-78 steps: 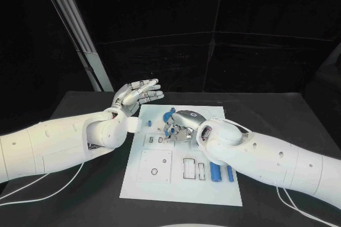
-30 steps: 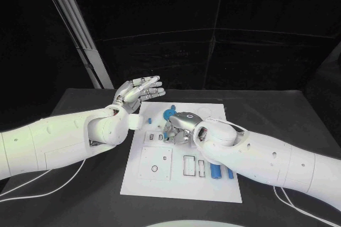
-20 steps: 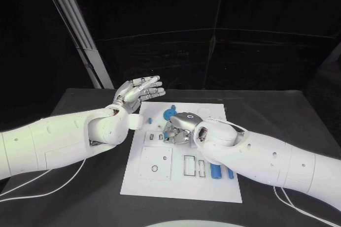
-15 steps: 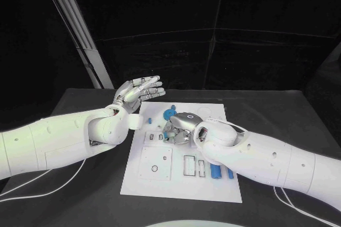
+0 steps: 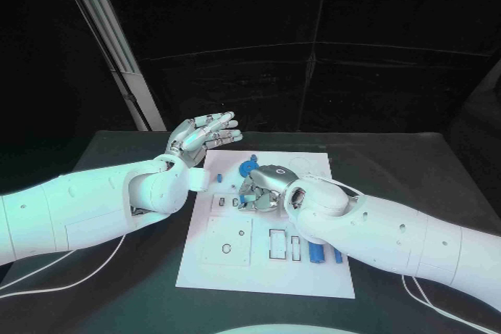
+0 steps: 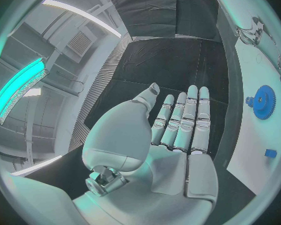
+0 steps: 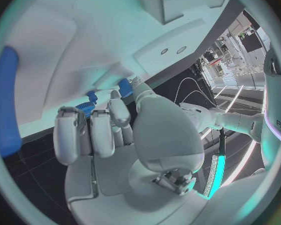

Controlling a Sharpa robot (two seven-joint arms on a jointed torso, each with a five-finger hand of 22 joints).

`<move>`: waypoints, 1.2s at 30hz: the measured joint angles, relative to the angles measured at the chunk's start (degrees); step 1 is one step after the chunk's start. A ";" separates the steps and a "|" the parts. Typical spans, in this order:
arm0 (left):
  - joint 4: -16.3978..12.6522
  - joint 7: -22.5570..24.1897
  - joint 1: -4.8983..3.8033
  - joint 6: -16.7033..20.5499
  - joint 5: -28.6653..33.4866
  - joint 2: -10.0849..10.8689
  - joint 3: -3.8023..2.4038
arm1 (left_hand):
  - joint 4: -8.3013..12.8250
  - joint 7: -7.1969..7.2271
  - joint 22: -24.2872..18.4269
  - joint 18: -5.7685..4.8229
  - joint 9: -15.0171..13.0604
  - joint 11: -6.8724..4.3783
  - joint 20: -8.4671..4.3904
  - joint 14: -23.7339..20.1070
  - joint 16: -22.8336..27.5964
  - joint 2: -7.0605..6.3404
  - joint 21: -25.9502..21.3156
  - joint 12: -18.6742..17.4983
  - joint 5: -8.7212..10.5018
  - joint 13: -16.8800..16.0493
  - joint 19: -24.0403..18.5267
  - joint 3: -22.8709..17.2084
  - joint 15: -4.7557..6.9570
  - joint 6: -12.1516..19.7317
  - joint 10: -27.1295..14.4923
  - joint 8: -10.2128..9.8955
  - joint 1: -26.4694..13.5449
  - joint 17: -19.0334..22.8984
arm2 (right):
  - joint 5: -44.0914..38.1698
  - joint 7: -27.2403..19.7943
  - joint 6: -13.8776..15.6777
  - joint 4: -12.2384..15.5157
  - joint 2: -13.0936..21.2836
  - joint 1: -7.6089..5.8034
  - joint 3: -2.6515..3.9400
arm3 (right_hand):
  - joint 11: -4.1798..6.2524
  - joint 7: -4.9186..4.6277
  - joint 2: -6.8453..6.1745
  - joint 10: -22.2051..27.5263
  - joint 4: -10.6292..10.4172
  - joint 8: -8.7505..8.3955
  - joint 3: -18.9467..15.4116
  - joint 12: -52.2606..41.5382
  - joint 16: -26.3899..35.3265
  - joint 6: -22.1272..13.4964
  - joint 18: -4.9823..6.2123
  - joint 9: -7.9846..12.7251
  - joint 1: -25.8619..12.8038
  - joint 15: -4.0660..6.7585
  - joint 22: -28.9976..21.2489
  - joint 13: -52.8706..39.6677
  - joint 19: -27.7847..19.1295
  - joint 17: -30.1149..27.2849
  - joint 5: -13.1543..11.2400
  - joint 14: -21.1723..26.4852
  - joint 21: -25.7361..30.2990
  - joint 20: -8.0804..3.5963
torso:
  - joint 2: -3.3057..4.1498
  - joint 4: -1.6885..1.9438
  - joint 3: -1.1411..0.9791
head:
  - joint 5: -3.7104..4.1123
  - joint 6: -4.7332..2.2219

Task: Assemble the parts on the task board

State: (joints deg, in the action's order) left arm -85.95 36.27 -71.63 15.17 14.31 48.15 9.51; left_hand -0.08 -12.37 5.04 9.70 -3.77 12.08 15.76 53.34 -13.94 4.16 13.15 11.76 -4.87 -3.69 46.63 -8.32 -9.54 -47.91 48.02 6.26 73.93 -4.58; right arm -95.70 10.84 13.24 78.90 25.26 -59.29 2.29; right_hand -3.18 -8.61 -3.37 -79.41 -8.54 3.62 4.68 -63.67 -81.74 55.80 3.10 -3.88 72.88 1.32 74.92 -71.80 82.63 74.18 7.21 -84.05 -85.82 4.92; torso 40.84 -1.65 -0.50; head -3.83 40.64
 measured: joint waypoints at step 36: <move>3.11 -7.12 0.01 -0.68 -7.16 1.69 0.01 | -3.32 4.44 8.82 -0.01 -0.37 -8.92 -10.66 30.54 -39.06 -4.76 19.57 3.77 0.21 -4.59 26.18 -2.18 10.48 -11.98 26.33 1.00 -6.69 -41.80 | 20.31 -15.17 10.11 10.72 17.92 -0.81 4.29 | 0.01 0.27 1.14 5.33 0.59 0.66 -2.73 11.31 3.19 -0.87 0.00 -0.47 3.13 -0.41 -0.62 8.34 -2.68 -4.18 2.23 0.00 2.25 0.59 | -0.58 -0.38 -0.17 | -0.89 -0.44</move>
State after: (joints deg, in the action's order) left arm -82.83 29.15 -71.62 14.49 7.15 49.84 9.52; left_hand -3.40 -7.93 13.86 9.69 -4.14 3.16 5.10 83.88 -53.00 -0.59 32.71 15.53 -4.66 -8.28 72.81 -10.50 0.94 -59.89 74.34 7.27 67.23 -46.38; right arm -75.39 -4.33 23.35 89.62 43.18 -60.11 6.58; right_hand -3.17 -8.34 -2.23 -74.08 -7.94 4.28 1.94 -52.36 -78.55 54.93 3.10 -4.35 76.01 0.92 74.30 -63.45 79.95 70.00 9.44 -84.05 -83.57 5.51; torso 40.26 -2.04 -0.67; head -4.72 40.19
